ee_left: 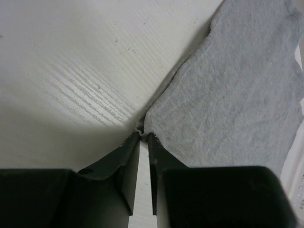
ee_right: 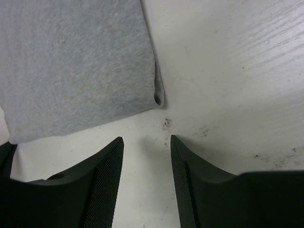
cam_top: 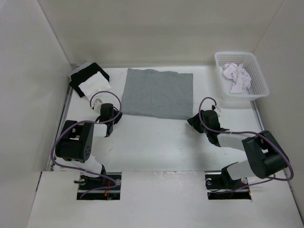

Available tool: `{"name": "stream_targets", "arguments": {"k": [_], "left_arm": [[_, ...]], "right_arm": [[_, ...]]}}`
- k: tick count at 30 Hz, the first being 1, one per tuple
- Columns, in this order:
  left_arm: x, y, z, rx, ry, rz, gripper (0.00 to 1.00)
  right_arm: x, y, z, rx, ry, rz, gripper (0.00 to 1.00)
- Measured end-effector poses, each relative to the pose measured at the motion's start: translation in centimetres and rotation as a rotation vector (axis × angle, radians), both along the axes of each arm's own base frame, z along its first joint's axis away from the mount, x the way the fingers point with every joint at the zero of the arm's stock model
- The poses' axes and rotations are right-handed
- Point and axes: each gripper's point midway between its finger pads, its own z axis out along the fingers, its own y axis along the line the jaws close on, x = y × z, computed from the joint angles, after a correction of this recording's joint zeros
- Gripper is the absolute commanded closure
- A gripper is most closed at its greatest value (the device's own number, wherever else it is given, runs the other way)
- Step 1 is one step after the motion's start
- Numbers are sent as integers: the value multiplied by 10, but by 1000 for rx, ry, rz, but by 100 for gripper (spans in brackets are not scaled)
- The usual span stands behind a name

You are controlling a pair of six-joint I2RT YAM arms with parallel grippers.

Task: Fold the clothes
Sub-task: Fold the tank top

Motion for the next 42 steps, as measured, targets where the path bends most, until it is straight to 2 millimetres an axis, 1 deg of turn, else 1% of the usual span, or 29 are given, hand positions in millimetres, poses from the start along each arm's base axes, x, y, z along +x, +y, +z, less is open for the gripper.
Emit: {"name": "stream_targets", "arguments": {"k": [6, 11, 13, 16, 17, 18, 21, 25, 27, 30, 32, 33, 36, 37, 40, 42], "left_arm": [[1, 0, -1, -10, -2, 7, 99], [1, 4, 0, -17, -7, 24, 100], [-4, 12, -1, -17, -7, 43, 100], [-15, 21, -2, -16, -6, 66, 100], [-17, 23, -2, -16, -6, 71, 98], [-18, 23, -3, -18, -7, 73, 94], [-16, 22, 0, -22, -21, 63, 76], [-17, 19, 5, -34, -47, 47, 66], [-19, 21, 7, -38, -55, 50, 61], [-19, 25, 9, -38, -59, 62, 62], [-20, 27, 8, -38, -57, 67, 66], [-20, 27, 8, -39, -57, 67, 66], [-19, 27, 6, -40, -53, 70, 67], [-17, 27, 6, -43, -57, 71, 69], [-11, 26, 4, -50, -60, 71, 84], [-10, 25, 0, -52, -52, 72, 90]], "right_arm": [[14, -14, 0, 42, -5, -86, 51], [19, -16, 5, 75, -22, -126, 49], [20, -16, 4, 81, -21, -134, 49], [23, -15, 0, 93, -21, -144, 52], [26, -14, 0, 100, -23, -148, 54], [28, -12, 0, 108, -26, -153, 55], [34, -7, -1, 132, -39, -161, 55], [39, -3, -1, 167, -52, -170, 57], [39, -2, -1, 176, -52, -172, 56], [33, 2, 0, 183, -51, -167, 55], [26, 2, 0, 182, -48, -162, 54], [24, 3, 0, 182, -45, -159, 55], [22, 2, 0, 182, -42, -160, 55], [22, 2, -1, 183, -42, -160, 55], [22, 2, -1, 187, -40, -162, 56], [21, 3, -1, 189, -38, -163, 60]]}}
